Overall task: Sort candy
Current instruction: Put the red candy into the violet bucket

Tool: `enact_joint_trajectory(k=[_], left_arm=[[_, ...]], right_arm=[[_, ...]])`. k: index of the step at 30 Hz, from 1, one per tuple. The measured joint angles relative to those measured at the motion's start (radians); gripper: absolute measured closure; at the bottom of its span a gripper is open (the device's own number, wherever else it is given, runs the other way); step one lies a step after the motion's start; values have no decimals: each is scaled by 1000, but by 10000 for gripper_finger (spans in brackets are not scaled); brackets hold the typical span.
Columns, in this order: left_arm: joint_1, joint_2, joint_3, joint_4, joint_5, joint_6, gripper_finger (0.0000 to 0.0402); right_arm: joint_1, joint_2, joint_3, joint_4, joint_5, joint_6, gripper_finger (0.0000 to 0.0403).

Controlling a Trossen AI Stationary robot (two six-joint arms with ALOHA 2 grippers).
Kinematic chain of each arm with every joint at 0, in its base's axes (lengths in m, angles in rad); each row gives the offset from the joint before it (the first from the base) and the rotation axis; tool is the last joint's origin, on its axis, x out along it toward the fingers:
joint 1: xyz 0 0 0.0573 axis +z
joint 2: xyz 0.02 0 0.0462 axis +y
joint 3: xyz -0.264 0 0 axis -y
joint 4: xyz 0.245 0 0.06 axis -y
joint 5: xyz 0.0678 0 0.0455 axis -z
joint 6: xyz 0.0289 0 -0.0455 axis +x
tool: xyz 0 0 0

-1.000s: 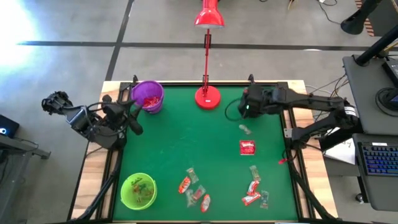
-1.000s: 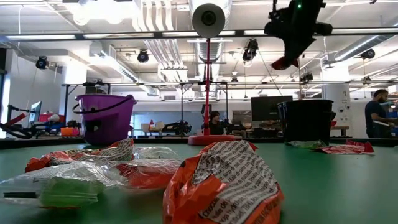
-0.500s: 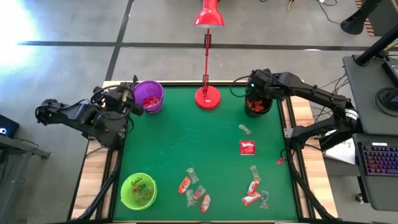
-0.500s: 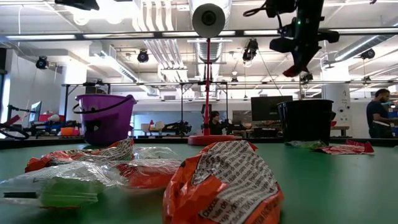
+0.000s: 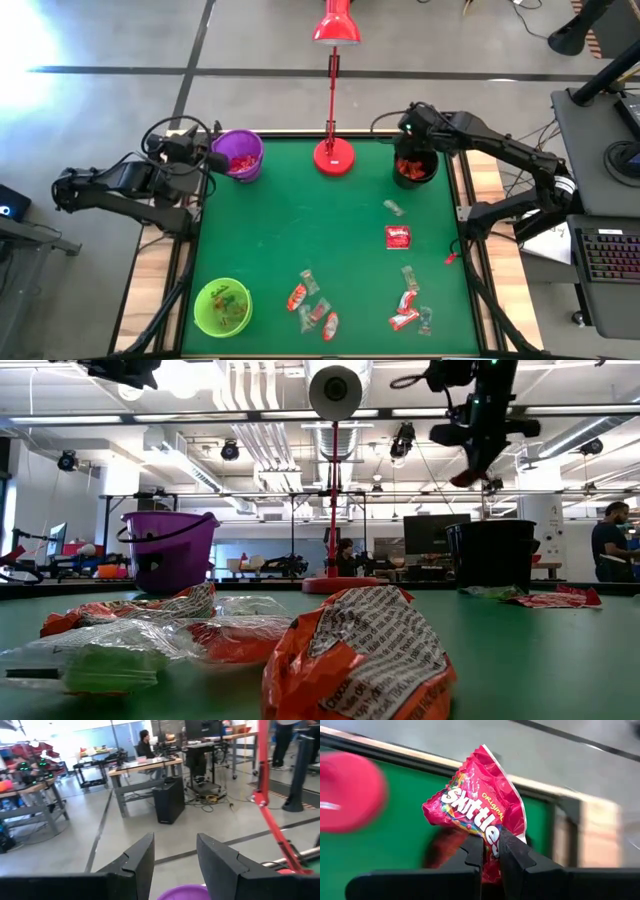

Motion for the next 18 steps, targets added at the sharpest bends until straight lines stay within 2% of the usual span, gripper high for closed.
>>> enact_joint_trajectory(k=[6, 10, 14, 18], left_arm=[[59, -3, 0, 0, 52, -1, 271], [95, -6, 0, 0, 184, -1, 271], [137, -9, 0, 0, 322, -1, 271], [193, -16, 0, 1, 462, -23, 271]], right_arm=[[1, 28, 0, 276, -130, -73, 376], [1, 89, 0, 404, -213, -90, 376], [8, 177, 3, 553, -365, -144, 376], [24, 266, 65, 679, -459, -187, 376]])
